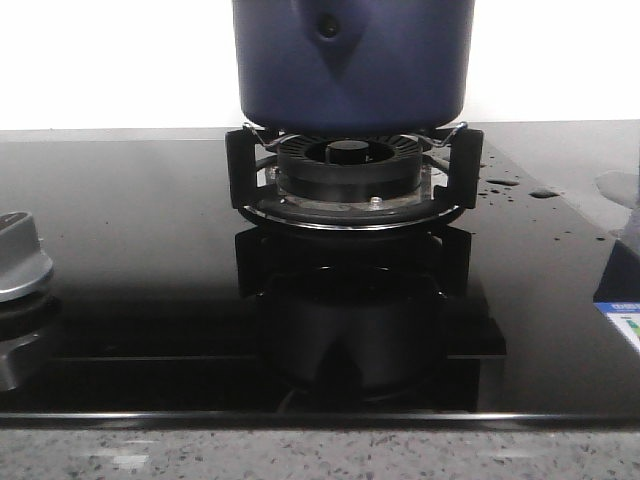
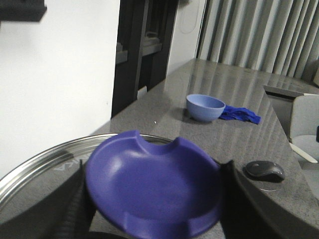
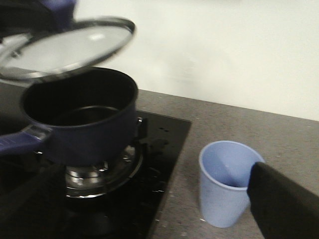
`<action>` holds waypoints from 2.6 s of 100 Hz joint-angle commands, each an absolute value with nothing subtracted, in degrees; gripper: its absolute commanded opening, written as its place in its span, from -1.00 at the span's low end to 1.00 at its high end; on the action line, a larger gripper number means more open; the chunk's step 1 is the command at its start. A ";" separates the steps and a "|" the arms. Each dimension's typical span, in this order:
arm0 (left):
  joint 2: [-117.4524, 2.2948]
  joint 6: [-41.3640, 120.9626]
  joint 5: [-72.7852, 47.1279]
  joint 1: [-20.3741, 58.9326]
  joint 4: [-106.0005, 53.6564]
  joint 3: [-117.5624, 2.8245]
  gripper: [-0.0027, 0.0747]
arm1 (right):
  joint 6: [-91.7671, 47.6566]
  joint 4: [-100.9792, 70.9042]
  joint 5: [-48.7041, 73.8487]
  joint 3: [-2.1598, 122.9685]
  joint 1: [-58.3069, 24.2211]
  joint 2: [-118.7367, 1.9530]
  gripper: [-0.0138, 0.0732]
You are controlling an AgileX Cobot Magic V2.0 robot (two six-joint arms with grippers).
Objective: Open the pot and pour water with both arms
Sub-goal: 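Move the right gripper toward the light blue ribbed cup, then grasp the light blue cup with the right gripper and lift it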
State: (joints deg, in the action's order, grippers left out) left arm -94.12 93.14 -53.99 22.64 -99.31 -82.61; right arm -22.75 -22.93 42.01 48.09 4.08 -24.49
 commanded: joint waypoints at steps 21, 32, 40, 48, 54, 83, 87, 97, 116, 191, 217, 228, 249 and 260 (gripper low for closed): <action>-86.42 92.67 -56.06 16.45 -102.12 -84.46 -0.25 | -7.91 0.00 31.19 46.63 3.97 -24.81 0.86; -84.55 91.55 -56.19 15.11 -101.13 -84.22 -0.22 | -1.51 7.38 29.71 42.60 3.97 -24.81 0.85; -83.94 91.38 -56.19 14.97 -100.03 -84.22 -0.22 | -1.35 6.95 27.08 38.83 3.97 -24.91 0.86; -83.79 91.38 -56.19 14.97 -99.63 -84.22 -0.22 | -1.25 4.53 20.74 34.54 3.97 -24.91 0.86; -83.79 91.38 -56.19 14.97 -99.63 -84.22 -0.22 | -1.25 2.46 15.50 32.06 3.97 -24.91 0.86; -83.79 91.38 -55.99 14.97 -99.63 -84.22 -0.22 | -1.25 0.00 5.05 27.44 3.97 -29.13 0.86; -83.79 91.38 -55.99 14.97 -99.63 -84.22 -0.22 | -1.25 -0.38 5.05 27.44 3.97 -30.20 0.86; -83.79 91.38 -55.99 14.97 -99.63 -84.22 -0.22 | -1.25 -0.38 5.05 27.44 3.97 -33.90 0.86; -83.79 91.38 -55.99 14.97 -99.63 -84.22 -0.22 | -1.25 -3.11 -1.38 27.44 3.97 -39.21 0.85; -83.79 91.38 -56.22 14.97 -99.54 -84.22 -0.22 | -1.25 -3.74 -11.49 27.44 -3.47 -52.70 0.85; -83.79 91.38 -56.22 14.97 -99.54 -84.22 -0.22 | -3.34 -3.74 -13.13 27.44 -1.94 -53.51 0.85; -83.79 91.38 -56.22 14.97 -99.54 -84.22 -0.22 | -3.34 -3.74 -14.48 27.44 0.11 -54.63 0.85; -83.79 91.38 -56.22 14.97 -99.54 -84.22 -0.22 | -3.34 -3.74 -22.14 27.44 0.22 -58.28 0.86; -83.79 91.38 -56.22 15.09 -99.54 -84.22 -0.22 | -3.34 -3.74 -24.87 27.44 0.22 -61.44 0.86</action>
State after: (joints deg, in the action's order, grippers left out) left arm -86.48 91.70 -55.40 15.04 -94.07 -82.51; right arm -2.46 -3.53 -17.77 25.84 -0.21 -59.83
